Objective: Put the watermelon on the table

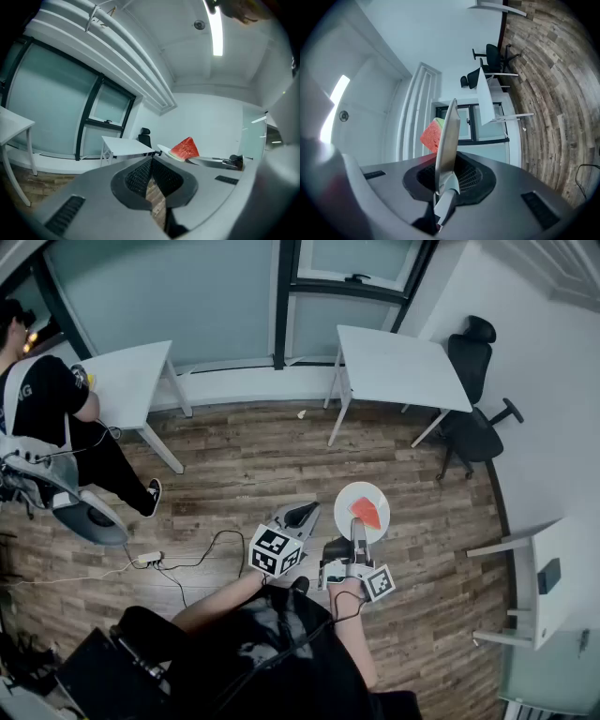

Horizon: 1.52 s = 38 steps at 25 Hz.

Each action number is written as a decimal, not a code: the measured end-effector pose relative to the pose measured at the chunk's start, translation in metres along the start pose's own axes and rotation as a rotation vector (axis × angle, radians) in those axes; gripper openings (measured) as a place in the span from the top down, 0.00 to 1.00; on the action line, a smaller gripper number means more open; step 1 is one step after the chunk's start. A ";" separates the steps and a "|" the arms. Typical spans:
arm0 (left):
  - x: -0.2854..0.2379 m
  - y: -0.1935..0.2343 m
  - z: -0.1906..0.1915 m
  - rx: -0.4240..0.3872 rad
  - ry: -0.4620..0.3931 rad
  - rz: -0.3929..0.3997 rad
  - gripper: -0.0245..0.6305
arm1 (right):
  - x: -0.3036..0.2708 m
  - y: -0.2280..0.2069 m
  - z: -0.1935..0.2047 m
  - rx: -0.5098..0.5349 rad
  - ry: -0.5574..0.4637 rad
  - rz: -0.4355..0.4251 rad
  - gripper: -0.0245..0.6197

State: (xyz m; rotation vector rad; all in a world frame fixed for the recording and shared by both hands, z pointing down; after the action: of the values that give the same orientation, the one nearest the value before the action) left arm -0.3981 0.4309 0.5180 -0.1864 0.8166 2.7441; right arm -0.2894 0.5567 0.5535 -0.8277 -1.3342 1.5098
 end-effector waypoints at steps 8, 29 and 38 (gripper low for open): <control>0.006 0.005 -0.004 0.002 -0.003 0.010 0.95 | -0.004 0.006 0.009 0.016 0.010 -0.006 0.87; 0.027 0.059 -0.023 0.031 -0.018 -0.018 0.95 | -0.050 -0.001 0.045 0.075 0.031 -0.070 0.87; 0.007 0.086 -0.032 0.050 0.001 -0.019 0.95 | -0.078 -0.010 0.052 0.097 0.056 -0.040 0.87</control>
State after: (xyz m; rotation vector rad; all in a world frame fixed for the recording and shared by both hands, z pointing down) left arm -0.4286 0.3450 0.5344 -0.1851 0.8785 2.7027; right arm -0.3081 0.4654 0.5659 -0.7720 -1.2199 1.4973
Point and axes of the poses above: the fingertips, and each gripper's own axes: x backward along the fingers, y to its left, z out of its underside, the point moved 6 cm from there along x, backward along the fingers, and after that the axes turned 15 degrees about x, right-handed, at the moved point
